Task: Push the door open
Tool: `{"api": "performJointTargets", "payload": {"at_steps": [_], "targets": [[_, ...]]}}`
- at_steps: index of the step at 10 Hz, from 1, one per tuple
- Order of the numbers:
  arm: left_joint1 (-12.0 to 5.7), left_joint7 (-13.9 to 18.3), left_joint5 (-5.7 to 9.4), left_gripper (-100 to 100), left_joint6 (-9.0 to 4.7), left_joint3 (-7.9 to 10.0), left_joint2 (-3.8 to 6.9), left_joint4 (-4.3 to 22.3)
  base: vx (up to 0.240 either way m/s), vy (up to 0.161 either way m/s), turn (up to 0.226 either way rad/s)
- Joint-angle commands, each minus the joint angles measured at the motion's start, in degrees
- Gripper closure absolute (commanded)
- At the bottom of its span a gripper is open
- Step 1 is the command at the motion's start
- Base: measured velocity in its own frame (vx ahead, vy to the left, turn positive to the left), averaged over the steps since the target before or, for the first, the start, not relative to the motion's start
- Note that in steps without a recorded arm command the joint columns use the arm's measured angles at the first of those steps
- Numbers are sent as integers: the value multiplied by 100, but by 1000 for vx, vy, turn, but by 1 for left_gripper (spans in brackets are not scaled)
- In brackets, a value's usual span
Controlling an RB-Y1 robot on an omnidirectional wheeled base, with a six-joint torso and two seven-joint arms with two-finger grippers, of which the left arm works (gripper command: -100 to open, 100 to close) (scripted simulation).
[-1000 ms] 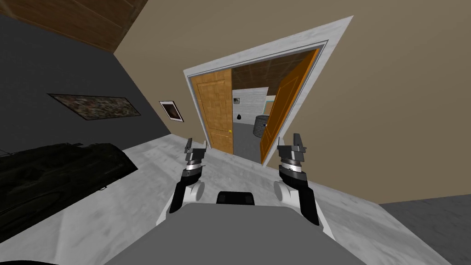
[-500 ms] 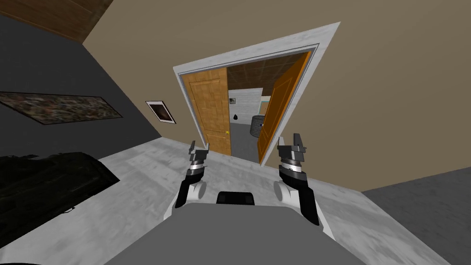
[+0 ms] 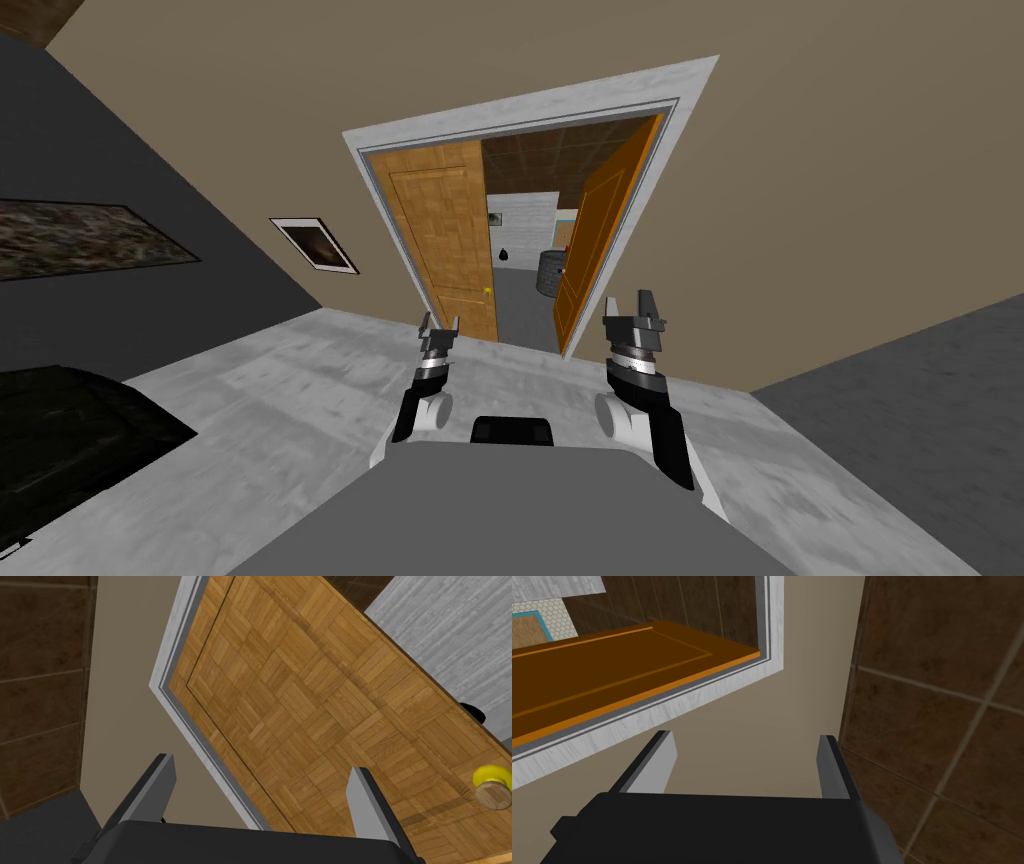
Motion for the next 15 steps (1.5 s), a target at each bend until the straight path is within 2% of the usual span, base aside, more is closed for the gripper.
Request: {"api": "performJointTargets", "payload": {"at_steps": [1, 6, 7, 9, 10, 14, 15], "targets": [[-79, 197, 154, -100, -72, -53, 23, 271, 95, 74, -200], [-397, 842, 688, -100, -296, -139, 166, 1160, 79, 75, -201], [-397, 842, 688, -100, -296, -139, 166, 1214, 46, 52, -54], [-529, 1111, 911, -100, -389, -175, 223, 1544, 50, 50, -155], [-529, 1111, 911, -100, -389, -175, 223, 1607, 43, 48, -79], [-794, 1649, 1357, -100, -575, -247, 336, 2343, 55, 77, -181], [-794, 1649, 1357, -100, -575, -247, 336, 2394, 41, 75, -80]]}}
